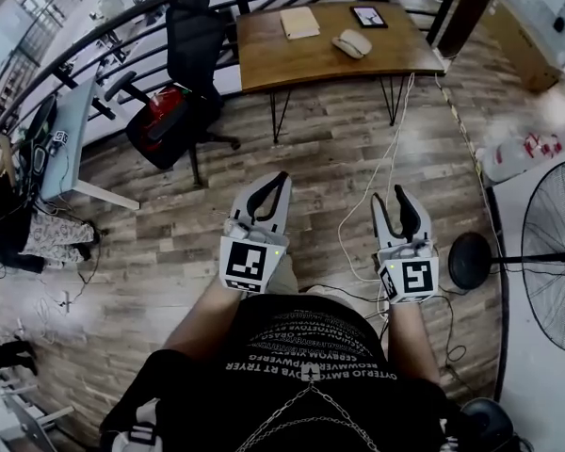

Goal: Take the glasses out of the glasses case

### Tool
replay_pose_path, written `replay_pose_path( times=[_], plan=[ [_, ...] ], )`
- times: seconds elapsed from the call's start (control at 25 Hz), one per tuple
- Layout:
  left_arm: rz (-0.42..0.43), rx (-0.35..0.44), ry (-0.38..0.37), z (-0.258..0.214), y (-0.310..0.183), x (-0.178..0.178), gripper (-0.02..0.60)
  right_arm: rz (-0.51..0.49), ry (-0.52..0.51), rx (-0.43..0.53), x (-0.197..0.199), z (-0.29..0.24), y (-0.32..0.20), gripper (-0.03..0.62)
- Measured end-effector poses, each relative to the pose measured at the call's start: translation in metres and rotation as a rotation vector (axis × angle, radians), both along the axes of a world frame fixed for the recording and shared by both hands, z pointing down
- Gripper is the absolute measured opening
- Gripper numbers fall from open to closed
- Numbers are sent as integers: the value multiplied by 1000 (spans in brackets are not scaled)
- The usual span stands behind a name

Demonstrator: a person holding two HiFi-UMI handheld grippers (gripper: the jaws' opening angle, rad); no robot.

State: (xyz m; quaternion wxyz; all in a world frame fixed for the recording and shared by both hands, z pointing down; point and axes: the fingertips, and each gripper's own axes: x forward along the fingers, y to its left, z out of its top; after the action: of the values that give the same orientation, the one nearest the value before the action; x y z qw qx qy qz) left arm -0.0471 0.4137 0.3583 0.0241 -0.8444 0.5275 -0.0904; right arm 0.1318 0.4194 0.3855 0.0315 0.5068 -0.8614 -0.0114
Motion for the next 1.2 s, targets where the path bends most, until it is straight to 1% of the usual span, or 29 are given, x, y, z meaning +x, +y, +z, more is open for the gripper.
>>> replay_pose_path(
  times=[0.2,0.48,0.68,0.96,1.2],
  plan=[
    [8,-26,-2,16,-21,-6,29,20,4,-28,-6,14,-15,176],
    [42,-16,40,15,-77,-2,28,53,19,-44,-9,16,-59,182],
    [71,-16,52,16,-113,-2,29,82,19,-54,-9,16,-92,181],
    [111,-35,34,21,-156,-4,29,104,12,-73,-17,22,-134,181],
    [125,-49,33,21,-187,-25,29,117,14,-71,-36,18,-165,181]
  ],
)
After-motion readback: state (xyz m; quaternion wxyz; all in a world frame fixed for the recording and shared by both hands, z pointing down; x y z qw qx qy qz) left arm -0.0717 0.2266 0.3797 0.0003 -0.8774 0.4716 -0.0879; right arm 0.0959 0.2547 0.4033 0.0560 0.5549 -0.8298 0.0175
